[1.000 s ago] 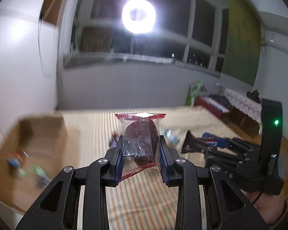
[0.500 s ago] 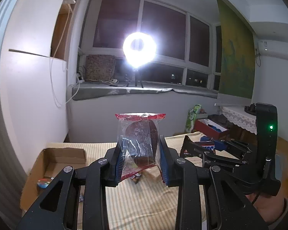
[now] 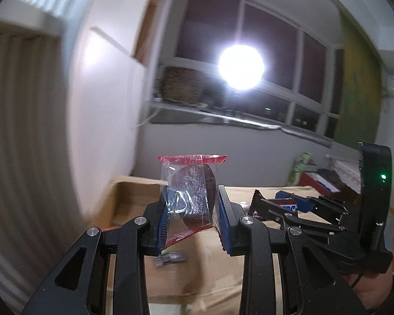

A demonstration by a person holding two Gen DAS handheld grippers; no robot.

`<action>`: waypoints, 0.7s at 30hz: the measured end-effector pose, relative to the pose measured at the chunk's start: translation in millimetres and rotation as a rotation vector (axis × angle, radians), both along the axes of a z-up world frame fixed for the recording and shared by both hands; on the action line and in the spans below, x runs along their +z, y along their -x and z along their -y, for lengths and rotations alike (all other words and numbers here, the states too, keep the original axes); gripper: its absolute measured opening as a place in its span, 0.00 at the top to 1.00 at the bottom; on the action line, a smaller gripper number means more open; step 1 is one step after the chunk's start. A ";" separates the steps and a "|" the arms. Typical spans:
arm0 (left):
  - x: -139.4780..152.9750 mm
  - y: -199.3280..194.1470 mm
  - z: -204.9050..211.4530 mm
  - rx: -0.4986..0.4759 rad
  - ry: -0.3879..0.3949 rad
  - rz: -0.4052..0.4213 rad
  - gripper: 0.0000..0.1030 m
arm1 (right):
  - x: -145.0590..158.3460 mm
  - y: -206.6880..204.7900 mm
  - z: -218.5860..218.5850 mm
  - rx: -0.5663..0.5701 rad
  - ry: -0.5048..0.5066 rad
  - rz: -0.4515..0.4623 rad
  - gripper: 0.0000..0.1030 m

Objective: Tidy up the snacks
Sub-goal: 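Carry the bag and Snickers bar into the cardboard box and open both tools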

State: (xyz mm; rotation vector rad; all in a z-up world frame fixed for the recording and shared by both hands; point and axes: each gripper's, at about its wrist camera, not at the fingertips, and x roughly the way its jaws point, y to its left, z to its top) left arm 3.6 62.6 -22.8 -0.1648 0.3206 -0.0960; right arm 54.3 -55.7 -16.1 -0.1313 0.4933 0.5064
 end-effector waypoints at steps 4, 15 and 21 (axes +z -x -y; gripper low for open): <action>0.2 6.7 -21.7 0.076 -0.010 -0.003 0.71 | 2.1 5.3 -29.3 0.083 -0.004 0.012 0.57; 10.4 16.7 -33.3 0.154 -0.049 0.008 0.70 | -1.8 10.8 -48.7 0.149 -0.023 0.017 0.57; 0.7 1.2 -32.5 0.139 -0.053 -0.024 0.70 | -20.2 -12.3 -46.7 0.138 -0.018 -0.032 0.57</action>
